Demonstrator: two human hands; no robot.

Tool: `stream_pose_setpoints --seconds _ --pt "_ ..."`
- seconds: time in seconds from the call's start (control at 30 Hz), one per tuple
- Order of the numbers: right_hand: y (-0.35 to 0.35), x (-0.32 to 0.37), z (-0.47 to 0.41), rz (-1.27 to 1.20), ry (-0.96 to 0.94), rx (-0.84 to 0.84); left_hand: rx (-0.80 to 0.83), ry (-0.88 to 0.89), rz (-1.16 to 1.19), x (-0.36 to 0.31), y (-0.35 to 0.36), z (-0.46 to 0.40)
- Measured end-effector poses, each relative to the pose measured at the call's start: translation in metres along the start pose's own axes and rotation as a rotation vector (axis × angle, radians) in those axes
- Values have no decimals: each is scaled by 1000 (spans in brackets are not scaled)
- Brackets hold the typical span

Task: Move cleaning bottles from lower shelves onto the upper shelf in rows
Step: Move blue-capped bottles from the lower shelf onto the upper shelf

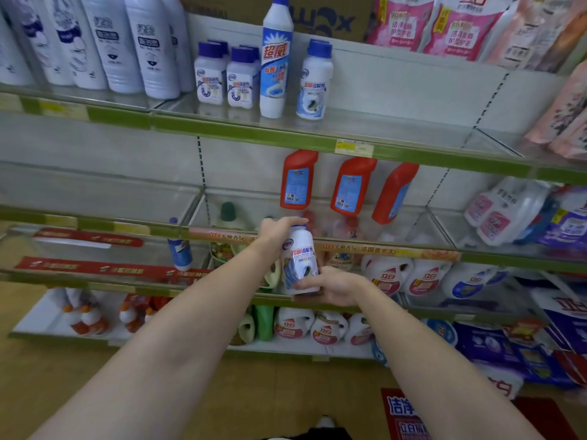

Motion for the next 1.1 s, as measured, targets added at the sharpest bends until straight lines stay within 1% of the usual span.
stream_pose_setpoints --seconds 0.1,0.2,0.4,0.47,0.53,0.6,0.67,0.7,0.77,0.8,0.83,0.87,0.9,0.97,1.03,1.1 --pt "9 6 1 -43 -2 26 -49 -36 19 0 -4 0" --pt "16 11 3 -45 9 42 -60 -47 33 0 -7 2" --pt "22 13 -3 -20 -10 5 -34 -41 -15 -7 -15 2" --pt "26 14 -3 52 -30 -44 -22 -41 -37 -10 -19 2" --pt "28 14 -6 216 -57 -154 28 -54 -37 -11 -22 2" --pt "28 12 -11 381 -86 -307 122 -92 -16 -10 -23 2" --pt "28 8 -13 412 -72 -488 177 -108 -32 -9 -25 5" --pt "30 6 -14 452 -84 -578 185 -104 -44 -8 -26 5" --pt "35 5 -12 607 -123 -755 176 -77 -22 -7 -28 4" --pt "38 5 -10 669 -145 -823 149 -52 22 -6 -28 2" --pt "39 5 -12 695 -162 -856 115 -33 70 -5 -29 0" --pt "40 7 -11 699 -174 -841 91 -25 105 -4 -28 -1" --pt "39 10 -12 682 -177 -792 80 -16 123 -4 -28 -2" --pt "32 13 -12 597 -163 -635 80 7 113 -5 -26 -3" --pt "24 16 -10 458 -148 -452 101 19 118 -7 -26 -2" --pt "20 19 -6 342 -162 -340 129 29 170 -9 -28 -4"
Point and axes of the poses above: each hand's wrist, its own z-axis away from the middle knuckle, its own y-axis out of the palm, x = y × z, the point moved 2 cm from there along -z, towards the middle knuckle, and after that the axes turned 2 degrees about x, right-handed, at the moved point
